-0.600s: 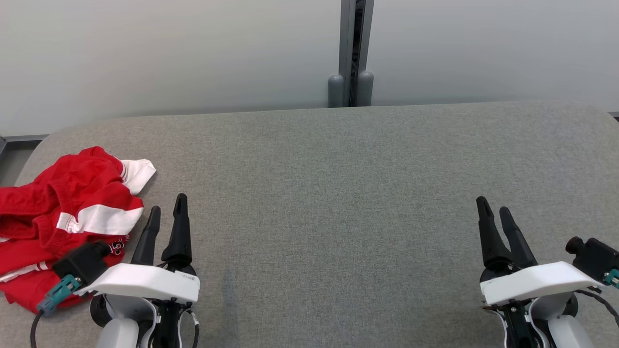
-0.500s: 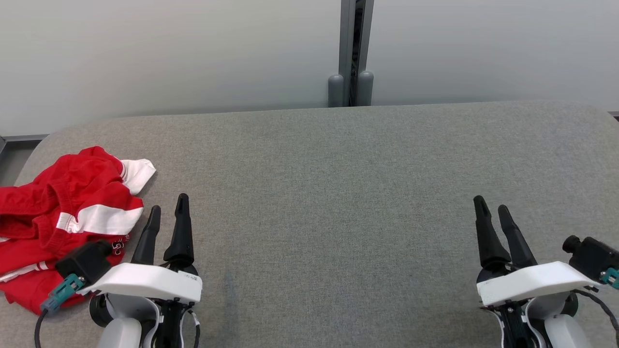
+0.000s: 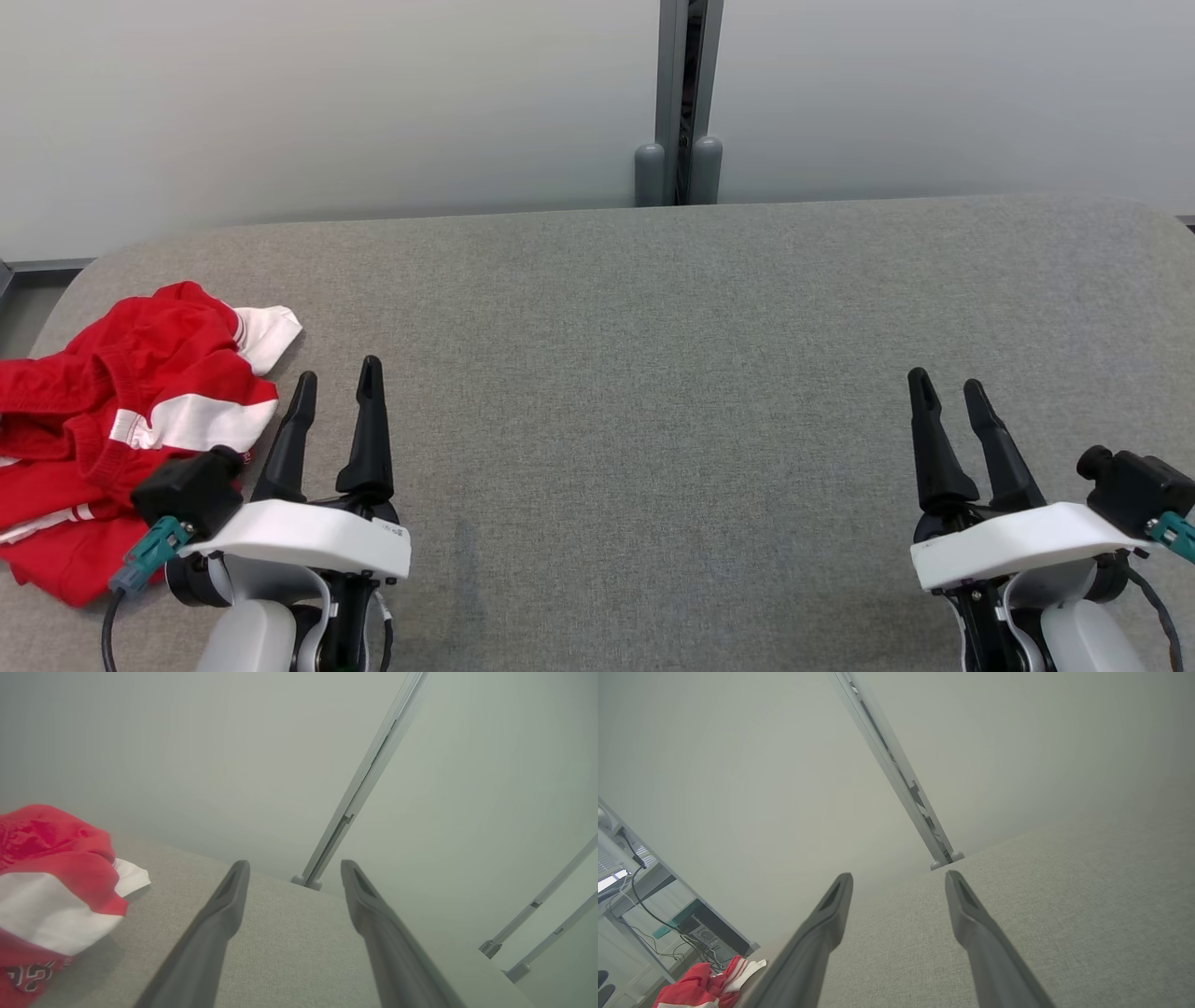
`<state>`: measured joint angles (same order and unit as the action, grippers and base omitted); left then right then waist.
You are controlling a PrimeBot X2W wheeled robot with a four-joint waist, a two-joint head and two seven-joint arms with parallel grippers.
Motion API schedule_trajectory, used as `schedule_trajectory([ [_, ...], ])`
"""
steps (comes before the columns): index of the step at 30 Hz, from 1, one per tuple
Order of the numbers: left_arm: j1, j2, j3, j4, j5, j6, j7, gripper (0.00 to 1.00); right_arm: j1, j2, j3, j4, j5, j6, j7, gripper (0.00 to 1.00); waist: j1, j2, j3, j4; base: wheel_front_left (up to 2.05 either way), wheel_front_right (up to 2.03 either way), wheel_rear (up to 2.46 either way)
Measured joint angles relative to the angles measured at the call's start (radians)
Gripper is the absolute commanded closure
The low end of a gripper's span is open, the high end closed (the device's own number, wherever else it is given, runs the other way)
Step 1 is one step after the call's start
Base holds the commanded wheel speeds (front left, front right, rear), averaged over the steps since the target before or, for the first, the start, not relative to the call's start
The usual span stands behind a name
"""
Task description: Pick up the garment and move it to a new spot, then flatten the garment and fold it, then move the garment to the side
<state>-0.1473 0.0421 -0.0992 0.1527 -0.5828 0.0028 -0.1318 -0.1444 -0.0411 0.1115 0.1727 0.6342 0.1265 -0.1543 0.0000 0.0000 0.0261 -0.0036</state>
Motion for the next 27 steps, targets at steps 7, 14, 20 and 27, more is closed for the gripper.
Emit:
schedule_trajectory([
  [7, -0.004, 0.001, -0.014, -0.005, 0.069, 0.0, -0.02, 0.0, -0.008, 0.0, 0.009, -0.003, -0.066, 0.0, -0.016, 0.0, 0.0, 0.0, 0.003, -0.001, 0.0, 0.0, 0.0],
  [14, -0.005, 0.002, -0.027, -0.007, 0.128, 0.003, -0.038, 0.0, -0.01, 0.0, 0.021, -0.009, -0.13, 0.0, -0.031, 0.0, 0.0, 0.0, 0.002, 0.0, 0.0, 0.0, 0.0],
  [20, -0.005, 0.002, -0.032, -0.015, 0.179, 0.007, -0.054, 0.0, -0.01, -0.001, 0.026, -0.024, -0.181, 0.0, -0.044, 0.0, 0.0, 0.0, 0.004, -0.001, 0.0, 0.0, 0.0],
  [27, -0.006, 0.003, -0.041, 0.024, 0.222, 0.025, -0.071, 0.0, -0.011, -0.001, 0.029, -0.013, -0.242, 0.0, -0.058, 0.0, 0.0, 0.0, 0.01, -0.002, 0.0, 0.0, 0.0],
])
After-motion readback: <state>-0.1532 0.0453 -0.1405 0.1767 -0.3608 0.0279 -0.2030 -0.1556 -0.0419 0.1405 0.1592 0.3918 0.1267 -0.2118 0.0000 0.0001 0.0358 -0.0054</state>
